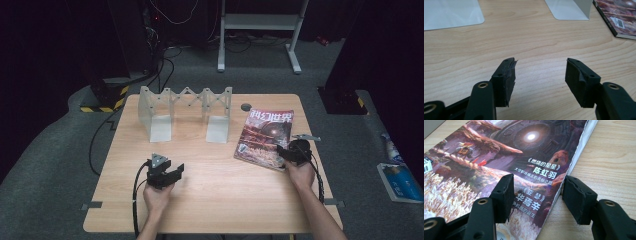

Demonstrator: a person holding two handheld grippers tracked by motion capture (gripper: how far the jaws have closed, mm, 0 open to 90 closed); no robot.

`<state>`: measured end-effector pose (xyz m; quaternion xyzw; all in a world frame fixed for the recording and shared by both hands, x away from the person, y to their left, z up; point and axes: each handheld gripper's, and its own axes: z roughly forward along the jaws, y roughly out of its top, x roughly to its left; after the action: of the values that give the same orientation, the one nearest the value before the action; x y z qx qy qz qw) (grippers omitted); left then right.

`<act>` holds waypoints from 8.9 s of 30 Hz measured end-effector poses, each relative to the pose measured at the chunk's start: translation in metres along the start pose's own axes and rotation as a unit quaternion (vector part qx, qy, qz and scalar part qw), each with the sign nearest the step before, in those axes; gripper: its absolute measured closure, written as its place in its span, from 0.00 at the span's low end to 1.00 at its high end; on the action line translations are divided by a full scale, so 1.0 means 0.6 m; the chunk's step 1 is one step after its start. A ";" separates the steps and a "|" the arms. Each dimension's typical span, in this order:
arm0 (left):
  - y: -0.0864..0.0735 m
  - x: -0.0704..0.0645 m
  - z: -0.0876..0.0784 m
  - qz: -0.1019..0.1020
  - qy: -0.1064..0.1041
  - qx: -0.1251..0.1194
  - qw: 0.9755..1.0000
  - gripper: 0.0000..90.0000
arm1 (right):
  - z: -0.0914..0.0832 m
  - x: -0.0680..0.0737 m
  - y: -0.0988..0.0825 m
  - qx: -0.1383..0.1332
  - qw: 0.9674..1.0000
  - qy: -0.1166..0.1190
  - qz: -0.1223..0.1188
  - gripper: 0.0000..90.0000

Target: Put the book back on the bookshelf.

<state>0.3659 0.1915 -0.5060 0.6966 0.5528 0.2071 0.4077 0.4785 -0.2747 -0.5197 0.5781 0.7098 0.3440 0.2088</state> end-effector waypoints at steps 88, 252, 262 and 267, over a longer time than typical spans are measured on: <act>0.093 -0.179 0.191 0.064 -0.088 0.039 0.993 0.51 | -0.001 0.004 0.000 0.001 1.000 -0.007 -0.006 0.49; -0.058 -0.271 0.005 0.161 -0.168 0.135 0.963 0.54 | -0.163 0.096 -0.175 -0.008 0.994 0.085 -0.073 0.52; -0.064 -0.263 -0.003 0.139 -0.188 0.137 0.963 0.53 | -0.169 0.098 -0.182 -0.011 0.992 0.093 -0.081 0.52; -0.063 -0.255 -0.001 0.122 -0.198 0.136 0.963 0.53 | -0.168 0.096 -0.182 -0.012 0.991 0.098 -0.088 0.52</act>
<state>0.2962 0.0499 -0.5111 0.8349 0.3943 0.0360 0.3823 0.3202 -0.2544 -0.5254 0.4744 0.7705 0.3884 0.1743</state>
